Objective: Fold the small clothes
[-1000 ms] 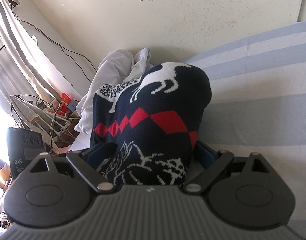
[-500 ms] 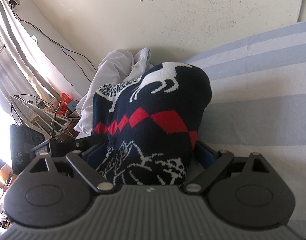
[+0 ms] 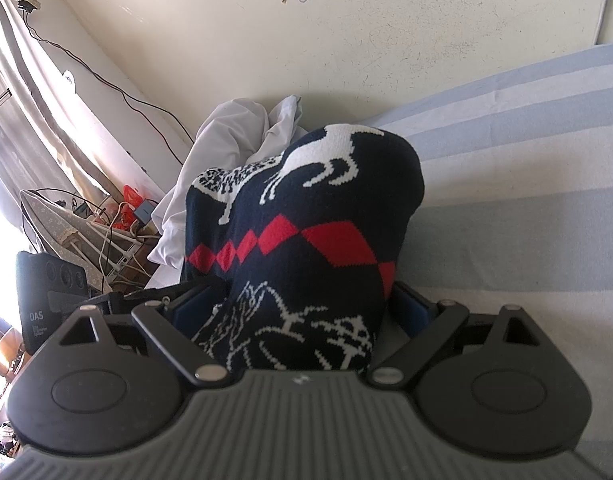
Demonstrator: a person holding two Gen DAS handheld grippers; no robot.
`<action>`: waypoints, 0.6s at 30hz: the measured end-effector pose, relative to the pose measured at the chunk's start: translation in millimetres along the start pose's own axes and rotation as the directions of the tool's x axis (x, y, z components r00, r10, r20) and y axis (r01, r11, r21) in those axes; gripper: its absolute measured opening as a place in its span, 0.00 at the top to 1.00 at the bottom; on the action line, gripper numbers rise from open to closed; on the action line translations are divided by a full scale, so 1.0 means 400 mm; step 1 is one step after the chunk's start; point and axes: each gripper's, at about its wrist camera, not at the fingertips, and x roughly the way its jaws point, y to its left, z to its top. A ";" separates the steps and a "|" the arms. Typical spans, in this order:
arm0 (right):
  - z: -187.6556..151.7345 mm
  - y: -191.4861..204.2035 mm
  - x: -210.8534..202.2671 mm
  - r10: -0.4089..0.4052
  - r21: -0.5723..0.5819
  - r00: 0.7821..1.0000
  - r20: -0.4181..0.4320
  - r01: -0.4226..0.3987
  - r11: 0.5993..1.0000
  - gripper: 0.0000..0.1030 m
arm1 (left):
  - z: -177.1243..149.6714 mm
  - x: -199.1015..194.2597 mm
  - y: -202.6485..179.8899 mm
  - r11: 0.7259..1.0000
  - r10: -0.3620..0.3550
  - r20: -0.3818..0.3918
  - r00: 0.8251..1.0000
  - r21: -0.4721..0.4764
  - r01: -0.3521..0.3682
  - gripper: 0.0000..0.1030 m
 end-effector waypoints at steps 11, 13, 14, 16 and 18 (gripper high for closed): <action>0.001 0.000 0.001 0.000 0.000 1.000 0.000 0.000 1.000 0.07 | 0.000 0.002 -0.008 1.000 0.014 -0.004 1.000 0.016 -0.014 0.00; 0.001 0.000 0.001 0.000 0.000 1.000 0.000 0.000 1.000 0.07 | 0.000 0.003 -0.010 1.000 0.018 -0.005 1.000 0.022 -0.018 0.00; 0.001 0.000 0.000 0.000 0.000 1.000 0.000 0.000 1.000 0.07 | 0.000 0.004 -0.011 1.000 0.019 -0.005 1.000 0.025 -0.019 0.00; 0.001 0.000 0.000 0.000 0.000 1.000 0.000 0.000 1.000 0.07 | 0.000 0.004 -0.011 0.999 0.020 -0.006 1.000 0.026 -0.019 0.00; 0.001 0.000 0.000 0.000 0.000 1.000 0.000 0.000 1.000 0.07 | 0.000 0.004 -0.011 1.000 0.019 -0.005 1.000 0.025 -0.018 0.00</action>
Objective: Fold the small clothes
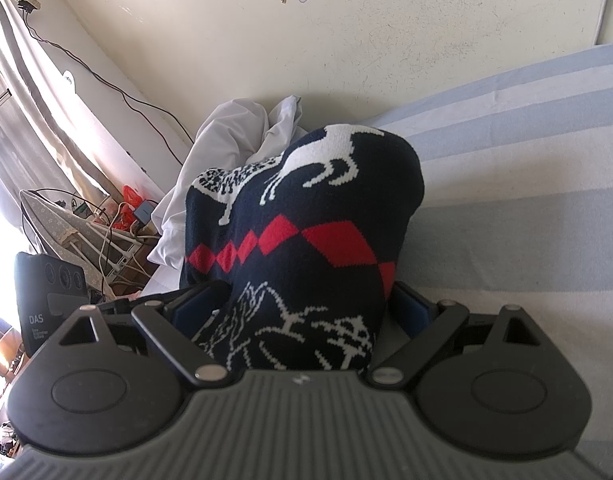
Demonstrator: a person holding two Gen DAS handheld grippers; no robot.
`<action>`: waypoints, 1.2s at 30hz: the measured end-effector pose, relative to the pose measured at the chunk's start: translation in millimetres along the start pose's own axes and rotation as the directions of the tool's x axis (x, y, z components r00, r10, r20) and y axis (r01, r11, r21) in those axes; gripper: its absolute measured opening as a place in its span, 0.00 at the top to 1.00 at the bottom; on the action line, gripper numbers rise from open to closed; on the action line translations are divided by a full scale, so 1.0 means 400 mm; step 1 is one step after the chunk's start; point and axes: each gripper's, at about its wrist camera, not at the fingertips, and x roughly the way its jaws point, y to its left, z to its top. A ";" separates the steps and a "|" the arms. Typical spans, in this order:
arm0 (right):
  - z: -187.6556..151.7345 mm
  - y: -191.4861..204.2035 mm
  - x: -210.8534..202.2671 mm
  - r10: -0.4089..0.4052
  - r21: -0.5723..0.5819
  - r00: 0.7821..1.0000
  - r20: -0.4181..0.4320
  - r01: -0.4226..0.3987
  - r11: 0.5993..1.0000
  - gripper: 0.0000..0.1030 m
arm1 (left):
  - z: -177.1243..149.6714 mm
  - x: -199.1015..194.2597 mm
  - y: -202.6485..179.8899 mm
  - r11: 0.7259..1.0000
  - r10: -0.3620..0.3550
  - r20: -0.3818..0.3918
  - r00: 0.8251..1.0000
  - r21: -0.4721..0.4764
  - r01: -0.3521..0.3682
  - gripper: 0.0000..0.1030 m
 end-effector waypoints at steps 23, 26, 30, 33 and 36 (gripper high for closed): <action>0.000 0.001 0.000 -0.001 0.000 1.000 0.000 0.001 1.000 0.07 | 0.001 0.001 -0.001 1.000 0.003 -0.002 1.000 0.006 -0.003 0.00; 0.000 0.001 0.000 -0.001 0.000 1.000 0.001 0.001 1.000 0.07 | 0.001 0.002 -0.002 1.000 0.007 -0.004 1.000 0.009 -0.007 0.00; 0.000 0.001 -0.001 -0.001 0.000 1.000 0.001 0.001 1.000 0.07 | 0.001 0.002 -0.002 1.000 0.005 -0.004 1.000 0.007 -0.005 0.00; 0.000 0.001 -0.001 -0.001 0.000 1.000 0.001 0.001 1.000 0.07 | 0.002 0.000 0.002 1.000 -0.006 -0.002 1.000 -0.007 0.006 0.00; 0.000 0.001 -0.002 -0.001 0.000 1.000 0.001 0.001 1.000 0.07 | 0.004 -0.003 0.017 0.999 -0.030 0.003 1.000 -0.037 0.030 0.00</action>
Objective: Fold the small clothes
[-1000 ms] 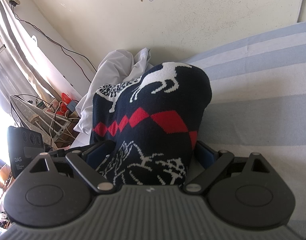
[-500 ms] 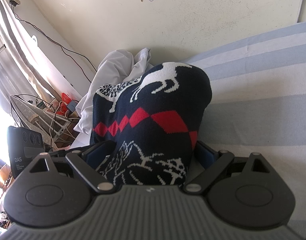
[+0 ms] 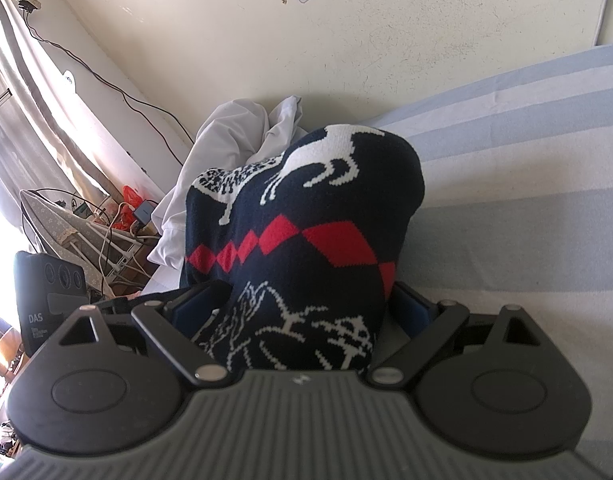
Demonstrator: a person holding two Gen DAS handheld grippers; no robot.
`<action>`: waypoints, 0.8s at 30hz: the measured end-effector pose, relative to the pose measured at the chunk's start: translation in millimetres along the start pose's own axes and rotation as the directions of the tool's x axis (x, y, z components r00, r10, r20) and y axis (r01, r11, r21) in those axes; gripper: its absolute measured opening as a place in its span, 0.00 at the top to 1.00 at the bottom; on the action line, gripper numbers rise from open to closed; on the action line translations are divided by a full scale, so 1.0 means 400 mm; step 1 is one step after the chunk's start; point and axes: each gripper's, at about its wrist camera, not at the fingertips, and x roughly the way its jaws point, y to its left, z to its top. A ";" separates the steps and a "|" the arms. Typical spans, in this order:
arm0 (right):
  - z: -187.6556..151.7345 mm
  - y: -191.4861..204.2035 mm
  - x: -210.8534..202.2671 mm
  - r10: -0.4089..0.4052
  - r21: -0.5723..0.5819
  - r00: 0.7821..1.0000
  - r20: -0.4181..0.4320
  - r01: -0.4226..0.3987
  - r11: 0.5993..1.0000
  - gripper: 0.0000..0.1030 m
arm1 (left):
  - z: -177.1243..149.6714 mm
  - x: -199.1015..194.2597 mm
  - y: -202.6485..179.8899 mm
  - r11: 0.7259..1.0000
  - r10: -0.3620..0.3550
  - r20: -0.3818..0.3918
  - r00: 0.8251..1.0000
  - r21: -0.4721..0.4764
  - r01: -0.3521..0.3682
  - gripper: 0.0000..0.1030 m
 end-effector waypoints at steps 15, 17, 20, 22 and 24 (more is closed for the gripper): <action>-0.001 0.000 0.000 -0.001 0.000 1.000 0.002 0.001 1.000 0.07 | 0.007 -0.011 0.025 0.999 0.015 0.021 1.000 -0.050 -0.014 0.00; -0.001 0.000 0.000 -0.002 0.000 1.000 0.003 0.002 1.000 0.07 | 0.001 -0.004 0.006 1.000 0.019 0.005 1.000 -0.009 -0.018 0.00; 0.000 0.003 0.005 -0.008 0.000 1.000 0.000 0.008 1.000 0.07 | -0.006 0.009 -0.024 0.998 0.019 -0.016 1.000 0.052 -0.018 0.01; 0.006 0.006 0.014 -0.020 0.000 1.000 -0.009 0.020 1.000 0.15 | -0.008 0.017 -0.037 0.996 0.030 -0.024 0.999 0.080 -0.028 0.01; 0.014 0.001 0.018 -0.056 0.019 0.998 -0.015 0.056 0.998 0.31 | -0.007 0.023 -0.047 0.995 0.033 -0.032 0.999 0.091 -0.030 0.01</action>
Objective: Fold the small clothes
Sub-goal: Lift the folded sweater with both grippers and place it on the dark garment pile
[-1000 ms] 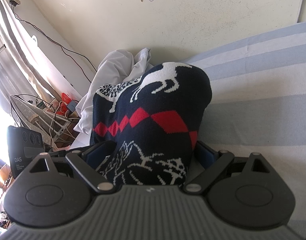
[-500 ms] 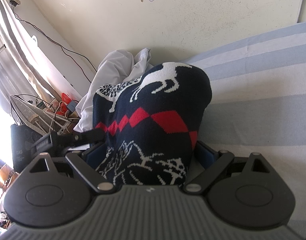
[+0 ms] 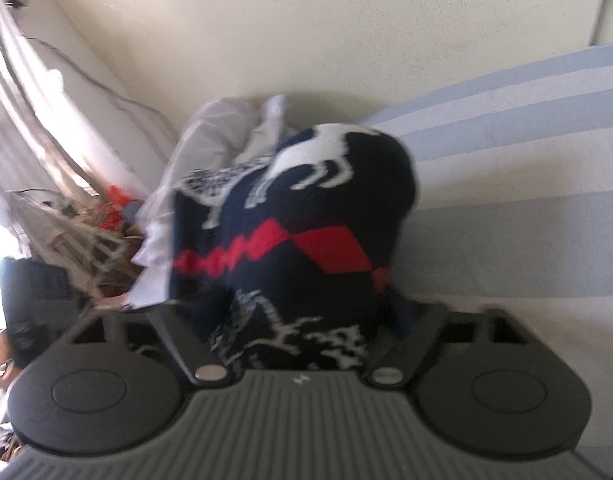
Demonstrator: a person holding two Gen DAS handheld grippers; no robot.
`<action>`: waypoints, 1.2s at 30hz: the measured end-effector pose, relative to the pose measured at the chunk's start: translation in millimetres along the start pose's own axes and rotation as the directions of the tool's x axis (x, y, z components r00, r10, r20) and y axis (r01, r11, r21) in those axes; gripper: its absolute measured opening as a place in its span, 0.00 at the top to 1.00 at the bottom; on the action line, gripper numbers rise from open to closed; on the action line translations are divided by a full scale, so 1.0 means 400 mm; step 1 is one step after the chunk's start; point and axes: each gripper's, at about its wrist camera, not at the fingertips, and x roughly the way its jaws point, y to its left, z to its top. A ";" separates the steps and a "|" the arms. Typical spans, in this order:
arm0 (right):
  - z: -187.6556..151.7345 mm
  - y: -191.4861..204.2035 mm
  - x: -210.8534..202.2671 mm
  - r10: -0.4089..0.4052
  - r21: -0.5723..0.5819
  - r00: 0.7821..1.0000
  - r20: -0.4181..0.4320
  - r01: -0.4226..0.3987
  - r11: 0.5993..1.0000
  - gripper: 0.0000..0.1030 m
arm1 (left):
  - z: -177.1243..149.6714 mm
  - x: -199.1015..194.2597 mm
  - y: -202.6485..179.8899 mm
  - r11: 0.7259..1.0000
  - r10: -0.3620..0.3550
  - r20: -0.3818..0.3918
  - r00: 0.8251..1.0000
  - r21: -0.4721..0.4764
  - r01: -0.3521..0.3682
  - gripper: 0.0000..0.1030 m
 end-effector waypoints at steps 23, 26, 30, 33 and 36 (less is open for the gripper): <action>0.435 -0.507 -0.680 -0.375 0.176 0.794 0.479 0.331 0.927 0.58 | 0.378 0.707 -0.950 0.930 -0.237 -0.175 0.956 0.244 0.276 0.06; 0.455 -0.665 -0.639 -0.564 0.282 0.742 0.363 0.489 0.825 0.50 | 0.319 0.825 -0.951 0.957 -0.170 -0.270 0.948 0.185 0.225 0.05; 0.425 -0.703 -0.605 -0.568 0.233 0.730 0.380 0.519 0.823 0.42 | 0.308 0.800 -0.905 0.964 -0.209 -0.282 0.936 0.100 0.245 0.04; 0.411 -0.645 -0.610 -0.625 0.231 0.669 0.402 0.586 0.777 0.32 | 0.307 0.705 -0.866 0.961 -0.217 -0.247 0.944 0.113 0.250 0.04; 0.347 -0.530 -0.657 -0.670 0.242 0.527 0.523 0.662 0.709 0.26 | 0.278 0.589 -0.826 0.962 -0.164 -0.170 0.972 0.189 0.196 0.02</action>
